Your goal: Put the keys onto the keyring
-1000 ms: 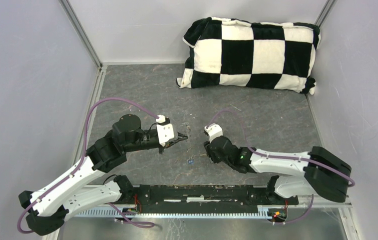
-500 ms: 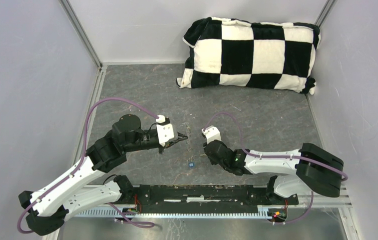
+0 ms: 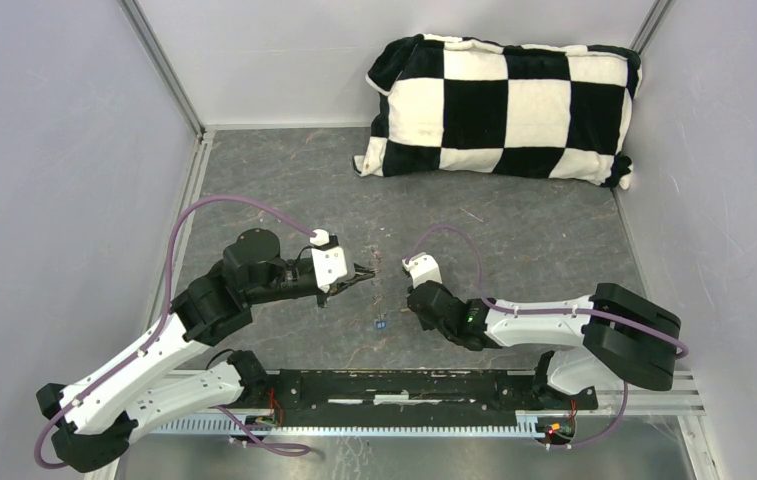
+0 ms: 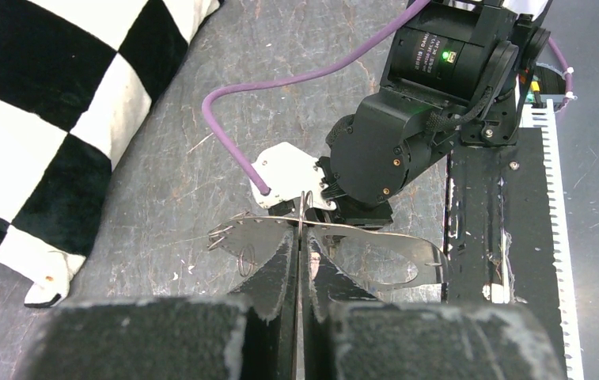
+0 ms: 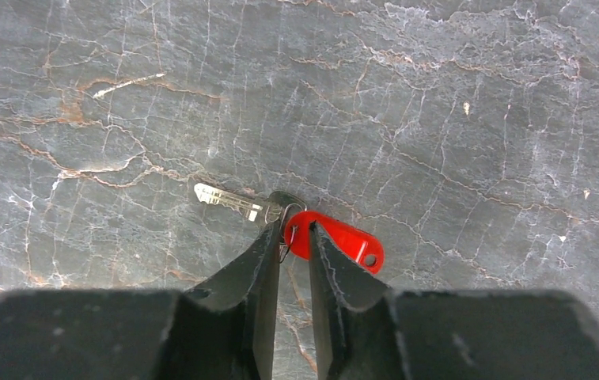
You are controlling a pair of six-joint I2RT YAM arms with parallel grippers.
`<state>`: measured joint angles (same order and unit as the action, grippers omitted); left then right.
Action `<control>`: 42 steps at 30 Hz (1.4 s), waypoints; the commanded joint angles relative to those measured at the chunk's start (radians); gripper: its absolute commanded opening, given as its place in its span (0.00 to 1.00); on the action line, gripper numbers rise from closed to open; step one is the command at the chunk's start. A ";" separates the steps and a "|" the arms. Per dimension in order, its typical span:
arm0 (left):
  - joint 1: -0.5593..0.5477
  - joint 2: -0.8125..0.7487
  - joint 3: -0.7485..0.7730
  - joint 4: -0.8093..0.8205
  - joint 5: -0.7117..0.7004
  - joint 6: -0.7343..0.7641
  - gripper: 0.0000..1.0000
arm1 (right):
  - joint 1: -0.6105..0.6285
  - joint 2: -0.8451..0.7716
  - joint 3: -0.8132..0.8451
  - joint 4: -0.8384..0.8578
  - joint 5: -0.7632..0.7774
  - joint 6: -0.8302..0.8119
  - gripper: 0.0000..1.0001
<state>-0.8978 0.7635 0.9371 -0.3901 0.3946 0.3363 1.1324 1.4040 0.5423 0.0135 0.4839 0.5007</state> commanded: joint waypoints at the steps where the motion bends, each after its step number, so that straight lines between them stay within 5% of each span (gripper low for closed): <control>1: 0.007 -0.017 0.029 0.063 0.005 -0.059 0.02 | 0.006 0.009 0.038 0.031 0.033 0.011 0.22; 13: 0.010 -0.020 0.030 0.056 0.005 -0.061 0.02 | 0.006 0.009 0.032 0.033 0.033 0.007 0.01; 20: 0.010 -0.021 0.026 0.057 -0.021 -0.070 0.02 | 0.006 -0.135 -0.022 0.118 0.021 -0.086 0.00; 32: 0.010 -0.024 -0.028 0.062 -0.058 -0.035 0.02 | 0.007 -0.571 -0.149 0.297 -0.369 -0.256 0.00; 42: 0.010 -0.008 -0.059 0.087 -0.087 0.003 0.02 | 0.007 -0.563 0.017 0.288 -0.554 -0.230 0.00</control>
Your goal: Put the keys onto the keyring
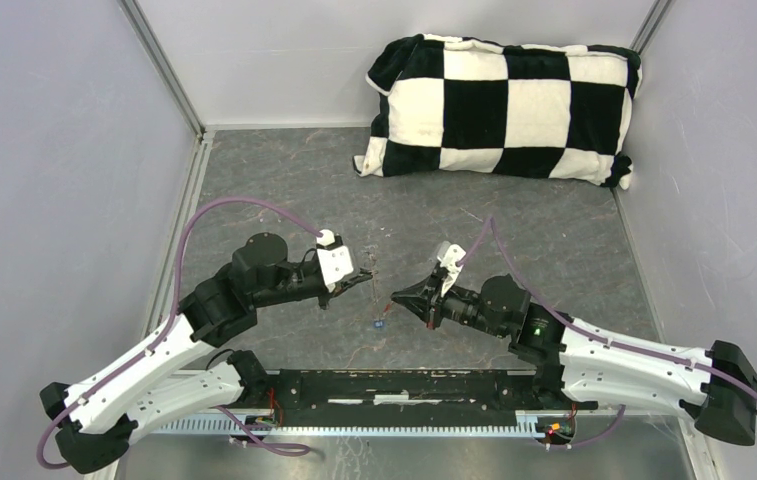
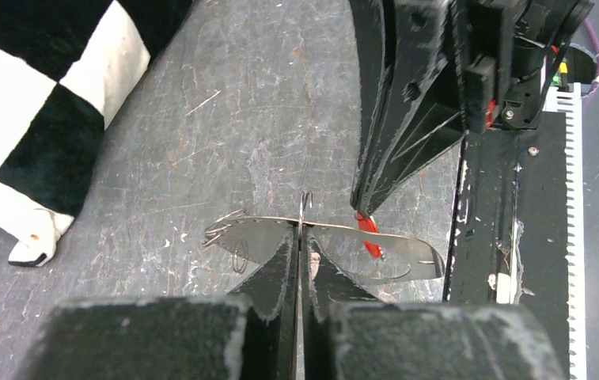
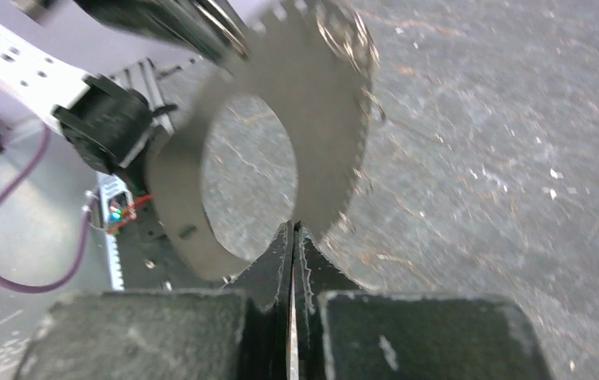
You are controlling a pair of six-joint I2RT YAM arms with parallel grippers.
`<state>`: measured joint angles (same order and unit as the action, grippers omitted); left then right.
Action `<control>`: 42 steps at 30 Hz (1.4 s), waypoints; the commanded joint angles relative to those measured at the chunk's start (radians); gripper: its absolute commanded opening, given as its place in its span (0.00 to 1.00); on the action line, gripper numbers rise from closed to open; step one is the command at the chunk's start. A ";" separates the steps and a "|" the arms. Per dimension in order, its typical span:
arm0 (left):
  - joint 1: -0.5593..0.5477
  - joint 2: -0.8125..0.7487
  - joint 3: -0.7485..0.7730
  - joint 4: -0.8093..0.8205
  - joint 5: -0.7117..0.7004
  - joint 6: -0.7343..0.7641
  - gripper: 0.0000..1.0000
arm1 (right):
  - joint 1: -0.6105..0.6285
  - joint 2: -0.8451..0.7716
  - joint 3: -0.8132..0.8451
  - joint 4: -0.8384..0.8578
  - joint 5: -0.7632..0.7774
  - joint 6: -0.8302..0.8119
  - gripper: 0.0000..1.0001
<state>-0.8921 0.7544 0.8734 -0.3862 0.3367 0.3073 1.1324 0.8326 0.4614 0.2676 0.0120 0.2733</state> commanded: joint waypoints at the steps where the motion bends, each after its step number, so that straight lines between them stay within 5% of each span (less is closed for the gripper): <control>1: 0.004 0.003 0.006 0.084 -0.033 0.032 0.02 | 0.008 0.010 0.108 0.036 -0.081 -0.003 0.00; 22: 0.004 0.027 0.014 0.080 -0.065 -0.045 0.02 | 0.026 0.052 0.237 0.040 0.029 -0.036 0.00; 35: 0.004 0.018 0.004 0.055 -0.109 -0.028 0.02 | 0.025 -0.076 0.137 -0.361 0.401 0.034 0.00; 42: 0.003 0.019 0.016 0.055 -0.110 -0.021 0.02 | 0.010 0.094 0.077 -0.474 0.441 0.143 0.00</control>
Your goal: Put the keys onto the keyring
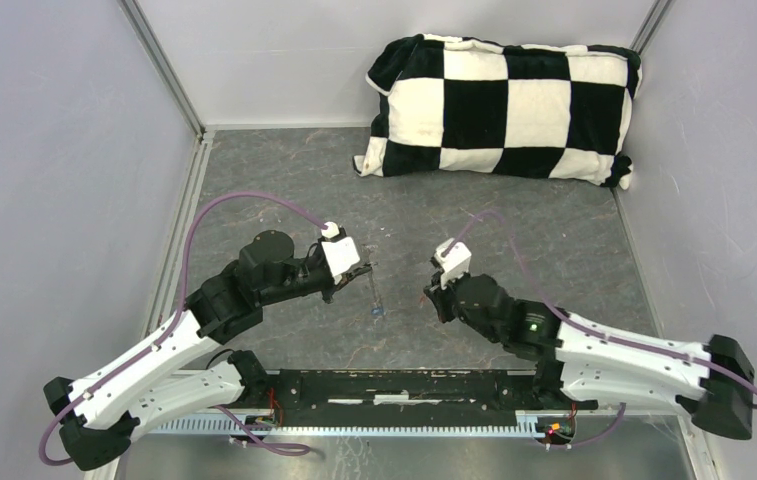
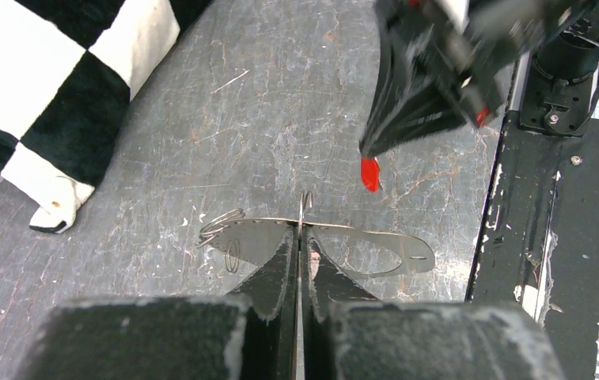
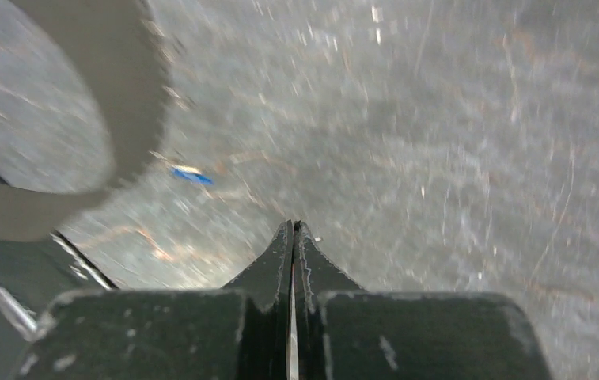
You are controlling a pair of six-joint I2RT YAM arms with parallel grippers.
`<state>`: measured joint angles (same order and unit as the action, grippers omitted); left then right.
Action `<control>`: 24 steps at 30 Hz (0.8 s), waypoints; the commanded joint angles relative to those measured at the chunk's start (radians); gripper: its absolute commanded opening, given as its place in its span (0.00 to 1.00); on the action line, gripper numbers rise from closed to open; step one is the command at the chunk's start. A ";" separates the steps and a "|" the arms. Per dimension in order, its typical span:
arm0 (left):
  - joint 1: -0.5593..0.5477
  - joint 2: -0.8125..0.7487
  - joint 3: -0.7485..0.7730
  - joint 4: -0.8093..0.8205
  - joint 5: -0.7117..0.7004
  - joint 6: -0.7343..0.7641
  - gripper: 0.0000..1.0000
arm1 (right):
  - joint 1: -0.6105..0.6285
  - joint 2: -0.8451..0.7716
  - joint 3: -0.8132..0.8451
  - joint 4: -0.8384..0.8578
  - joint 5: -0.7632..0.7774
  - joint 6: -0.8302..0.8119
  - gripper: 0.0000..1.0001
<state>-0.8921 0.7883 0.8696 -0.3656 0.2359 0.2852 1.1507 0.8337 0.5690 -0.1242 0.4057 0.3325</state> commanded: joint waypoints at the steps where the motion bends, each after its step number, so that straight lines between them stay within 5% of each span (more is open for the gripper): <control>1: 0.004 -0.014 0.021 0.035 -0.009 0.002 0.02 | -0.014 0.120 -0.037 -0.077 0.034 0.094 0.00; 24: 0.004 -0.021 0.025 0.040 0.002 -0.014 0.02 | -0.205 0.504 -0.090 0.331 -0.155 -0.003 0.00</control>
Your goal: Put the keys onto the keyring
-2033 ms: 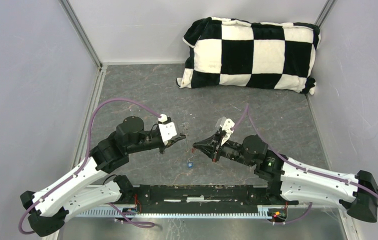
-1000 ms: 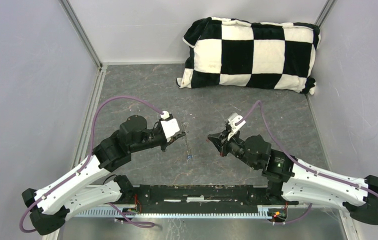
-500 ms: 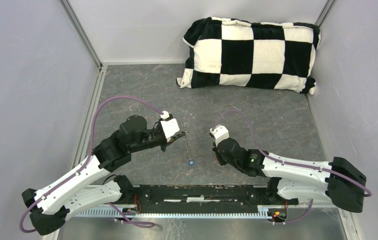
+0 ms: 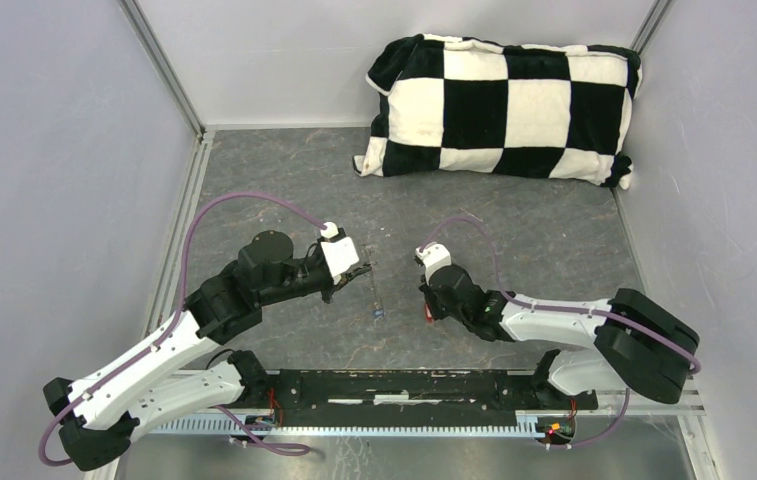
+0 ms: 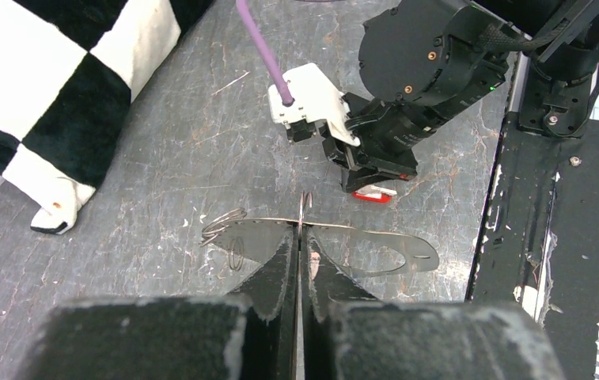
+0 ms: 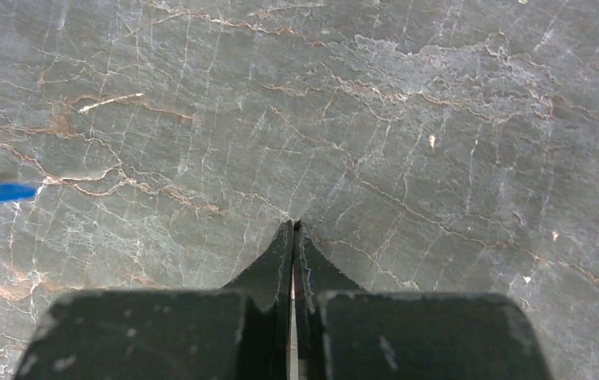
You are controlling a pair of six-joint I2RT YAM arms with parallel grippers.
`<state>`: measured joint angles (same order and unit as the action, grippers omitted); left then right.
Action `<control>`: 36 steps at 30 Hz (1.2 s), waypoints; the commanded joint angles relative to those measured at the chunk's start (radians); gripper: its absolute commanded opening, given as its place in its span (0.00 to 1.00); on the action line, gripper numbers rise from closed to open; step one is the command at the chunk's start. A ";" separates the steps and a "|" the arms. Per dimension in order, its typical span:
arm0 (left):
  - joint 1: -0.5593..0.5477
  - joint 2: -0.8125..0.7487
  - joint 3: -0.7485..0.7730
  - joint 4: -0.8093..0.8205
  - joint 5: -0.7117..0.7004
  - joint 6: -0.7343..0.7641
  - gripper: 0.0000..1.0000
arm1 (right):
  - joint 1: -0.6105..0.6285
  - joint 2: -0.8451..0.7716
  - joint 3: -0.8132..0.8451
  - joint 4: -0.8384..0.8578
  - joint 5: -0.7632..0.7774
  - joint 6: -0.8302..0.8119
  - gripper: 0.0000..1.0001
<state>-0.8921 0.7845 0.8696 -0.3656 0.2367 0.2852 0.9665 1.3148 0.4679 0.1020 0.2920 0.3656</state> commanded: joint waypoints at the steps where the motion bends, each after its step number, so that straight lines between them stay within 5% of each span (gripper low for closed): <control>1: 0.004 -0.017 0.024 0.040 0.003 -0.014 0.02 | -0.028 0.029 0.011 0.110 -0.061 -0.038 0.01; 7: 0.004 -0.021 0.022 0.039 0.008 -0.017 0.02 | -0.066 0.042 0.011 0.114 -0.132 -0.053 0.26; 18: 0.004 -0.022 0.026 0.038 0.013 -0.021 0.02 | -0.079 -0.042 0.051 0.033 -0.097 -0.065 0.54; 36: 0.004 -0.022 0.031 0.038 0.012 -0.026 0.02 | -0.141 -0.089 -0.091 0.176 -0.278 -0.121 0.40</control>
<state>-0.8921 0.7757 0.8696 -0.3656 0.2375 0.2848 0.8406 1.2274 0.3771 0.2089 0.0662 0.2848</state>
